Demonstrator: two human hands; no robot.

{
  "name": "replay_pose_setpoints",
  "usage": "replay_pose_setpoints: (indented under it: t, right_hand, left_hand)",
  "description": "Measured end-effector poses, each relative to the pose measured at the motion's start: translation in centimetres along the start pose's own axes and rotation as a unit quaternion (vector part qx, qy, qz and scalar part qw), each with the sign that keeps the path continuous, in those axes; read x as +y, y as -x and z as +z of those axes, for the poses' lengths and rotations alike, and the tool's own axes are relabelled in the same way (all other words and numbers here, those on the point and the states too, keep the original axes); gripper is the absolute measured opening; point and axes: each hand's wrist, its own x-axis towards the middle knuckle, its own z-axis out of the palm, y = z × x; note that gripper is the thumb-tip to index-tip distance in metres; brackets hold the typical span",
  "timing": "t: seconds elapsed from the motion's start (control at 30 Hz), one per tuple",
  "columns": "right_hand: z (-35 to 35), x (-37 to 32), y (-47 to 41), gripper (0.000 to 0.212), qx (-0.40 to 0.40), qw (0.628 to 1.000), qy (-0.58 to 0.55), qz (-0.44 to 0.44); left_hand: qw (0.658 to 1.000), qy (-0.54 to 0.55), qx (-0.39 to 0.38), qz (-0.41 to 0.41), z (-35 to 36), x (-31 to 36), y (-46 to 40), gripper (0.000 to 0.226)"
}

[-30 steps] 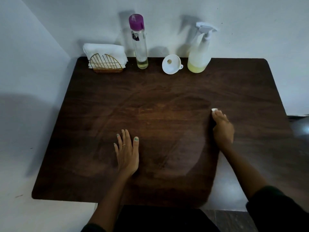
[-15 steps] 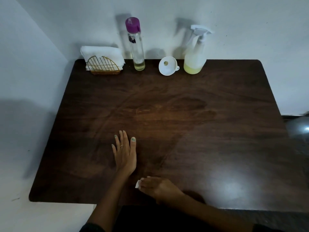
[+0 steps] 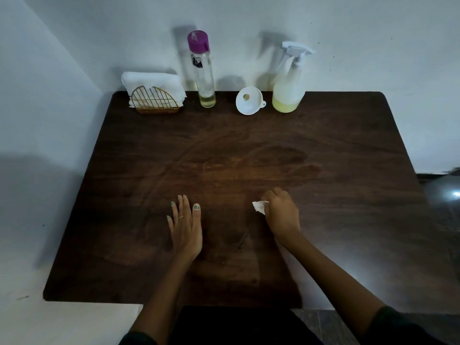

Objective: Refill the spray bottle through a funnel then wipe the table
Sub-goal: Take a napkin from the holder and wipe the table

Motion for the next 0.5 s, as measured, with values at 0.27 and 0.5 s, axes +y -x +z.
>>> replay_pose_setpoints:
  t: [0.27,0.5]
  right_hand:
    - [2.7,-1.1,2.6,0.017,0.064,0.992,0.057,-0.091]
    - [4.0,-1.0,2.9,0.052,-0.016,0.991,0.115,-0.071]
  left_hand:
    - [1.0,0.016,-0.011,0.015,-0.5,-0.3,0.0,0.052]
    - [0.995,0.094,-0.023,0.036,-1.8,-1.6,0.7,0.052]
